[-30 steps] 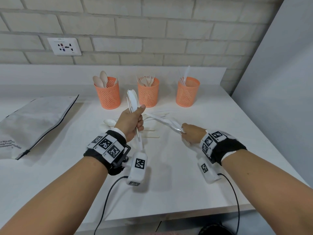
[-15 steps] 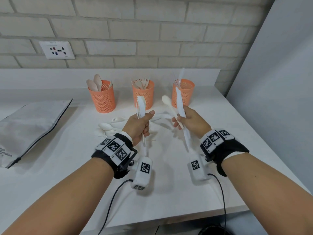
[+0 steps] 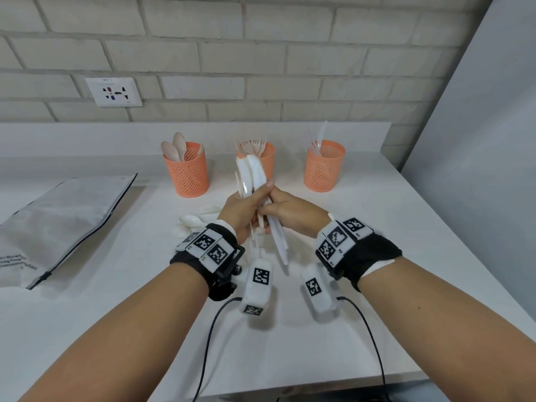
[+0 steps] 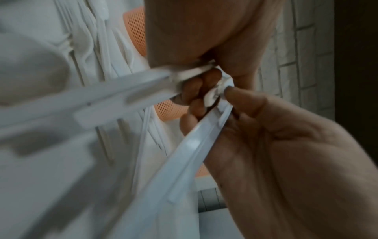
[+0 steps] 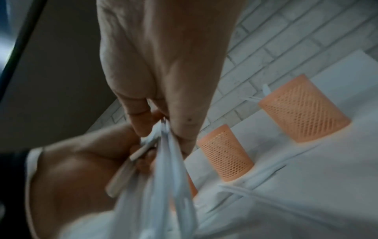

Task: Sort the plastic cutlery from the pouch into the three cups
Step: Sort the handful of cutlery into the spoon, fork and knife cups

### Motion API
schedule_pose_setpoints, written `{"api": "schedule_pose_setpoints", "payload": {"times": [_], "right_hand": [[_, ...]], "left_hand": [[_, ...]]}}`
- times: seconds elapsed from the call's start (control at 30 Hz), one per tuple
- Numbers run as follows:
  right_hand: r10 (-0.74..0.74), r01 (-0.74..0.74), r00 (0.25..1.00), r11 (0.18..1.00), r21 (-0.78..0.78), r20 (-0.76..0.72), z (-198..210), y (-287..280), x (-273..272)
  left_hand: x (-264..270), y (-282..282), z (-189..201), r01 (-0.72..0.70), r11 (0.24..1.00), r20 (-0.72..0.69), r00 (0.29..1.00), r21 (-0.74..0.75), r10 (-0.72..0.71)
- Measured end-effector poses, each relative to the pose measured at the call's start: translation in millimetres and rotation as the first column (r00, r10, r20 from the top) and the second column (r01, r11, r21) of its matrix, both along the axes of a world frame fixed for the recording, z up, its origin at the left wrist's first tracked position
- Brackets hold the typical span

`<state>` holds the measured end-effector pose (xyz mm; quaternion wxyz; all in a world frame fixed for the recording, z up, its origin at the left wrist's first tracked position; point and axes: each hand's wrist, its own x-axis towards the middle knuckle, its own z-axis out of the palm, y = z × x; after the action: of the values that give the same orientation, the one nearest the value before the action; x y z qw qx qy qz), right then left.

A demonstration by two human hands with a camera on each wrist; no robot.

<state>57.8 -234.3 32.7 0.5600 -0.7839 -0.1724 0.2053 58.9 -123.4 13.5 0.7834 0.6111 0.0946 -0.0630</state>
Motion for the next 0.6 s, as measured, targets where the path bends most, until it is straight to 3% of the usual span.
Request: {"api": "schedule_pose_setpoints", "payload": {"times": [0.17, 0.23, 0.33, 0.4, 0.43, 0.5, 0.6], "right_hand": [[0.161, -0.142, 0.974, 0.982, 0.123, -0.158, 14.7, 2.5, 10.8], [0.104, -0.105, 0.987, 0.995, 0.005, -0.124, 22.9, -1.9, 22.4], [-0.13, 0.143, 0.989, 0.966, -0.215, 0.071, 18.4, -18.7, 51.8], [-0.215, 0.29, 0.95, 0.875, -0.387, 0.226, 3.7, -30.9, 72.3], [-0.188, 0.312, 0.94, 0.81, -0.497, 0.284, -5.1, -35.2, 80.9], [-0.049, 0.256, 0.953, 0.658, -0.708, 0.299, -22.9, -35.3, 91.2], [0.089, 0.161, 0.969, 0.47, -0.868, 0.229, -46.3, -27.2, 100.5]], "left_hand": [[11.9, 28.0, -3.4, -0.079, 0.996, -0.041, 0.996, -0.049, 0.077], [14.5, 37.8, -3.0, -0.126, 0.986, -0.051, 0.991, -0.11, 0.121], [18.9, 50.9, -3.7, -0.186, 0.96, -0.06, 0.982, -0.21, 0.177], [21.3, 56.8, -4.5, -0.176, 0.952, -0.039, 0.984, -0.252, 0.172], [22.1, 58.5, -4.1, -0.174, 0.95, -0.03, 0.985, -0.26, 0.172], [25.5, 62.5, -4.0, -0.191, 0.948, -0.029, 0.981, -0.254, 0.19], [31.3, 69.8, -4.7, -0.214, 0.953, -0.032, 0.977, -0.214, 0.212]]}}
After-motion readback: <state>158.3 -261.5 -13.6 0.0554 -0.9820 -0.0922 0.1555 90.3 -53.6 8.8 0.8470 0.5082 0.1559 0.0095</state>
